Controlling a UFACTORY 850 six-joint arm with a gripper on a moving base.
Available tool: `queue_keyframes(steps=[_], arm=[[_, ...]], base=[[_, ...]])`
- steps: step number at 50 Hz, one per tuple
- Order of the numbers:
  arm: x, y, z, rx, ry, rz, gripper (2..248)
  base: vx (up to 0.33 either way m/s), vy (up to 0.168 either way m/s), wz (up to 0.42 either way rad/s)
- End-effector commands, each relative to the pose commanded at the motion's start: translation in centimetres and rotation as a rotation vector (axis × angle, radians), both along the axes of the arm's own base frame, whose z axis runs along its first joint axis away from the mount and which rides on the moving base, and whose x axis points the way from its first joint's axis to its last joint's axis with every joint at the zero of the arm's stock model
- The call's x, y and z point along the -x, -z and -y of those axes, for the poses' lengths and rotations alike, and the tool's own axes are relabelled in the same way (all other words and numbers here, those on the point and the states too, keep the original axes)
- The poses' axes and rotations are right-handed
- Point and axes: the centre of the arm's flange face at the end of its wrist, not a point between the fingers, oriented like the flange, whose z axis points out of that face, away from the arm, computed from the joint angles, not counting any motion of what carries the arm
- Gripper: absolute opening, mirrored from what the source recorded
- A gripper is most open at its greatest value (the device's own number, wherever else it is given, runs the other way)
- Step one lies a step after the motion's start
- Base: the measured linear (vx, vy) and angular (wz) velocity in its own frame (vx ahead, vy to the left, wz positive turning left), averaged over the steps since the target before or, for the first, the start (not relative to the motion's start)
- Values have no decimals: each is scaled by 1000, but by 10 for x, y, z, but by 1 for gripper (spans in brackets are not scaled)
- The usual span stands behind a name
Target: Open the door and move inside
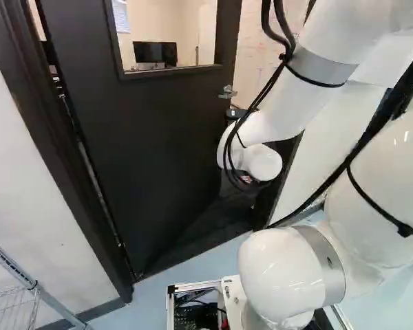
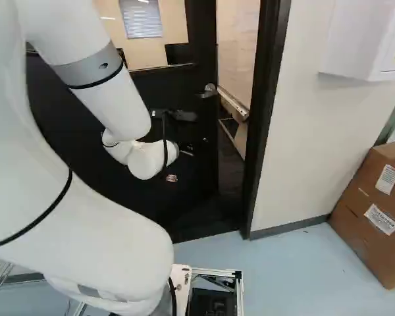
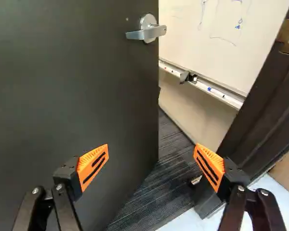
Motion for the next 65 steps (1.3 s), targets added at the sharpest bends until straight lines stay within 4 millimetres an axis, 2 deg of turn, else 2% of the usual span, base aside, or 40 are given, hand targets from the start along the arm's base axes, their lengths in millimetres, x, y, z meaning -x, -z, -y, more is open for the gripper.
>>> queue_keyframes(steps=[21, 65], arm=[[0, 0, 0, 0, 0, 0, 247], [0, 0, 0, 0, 0, 0, 247]], base=[[76, 72, 79], [41, 28, -6]])
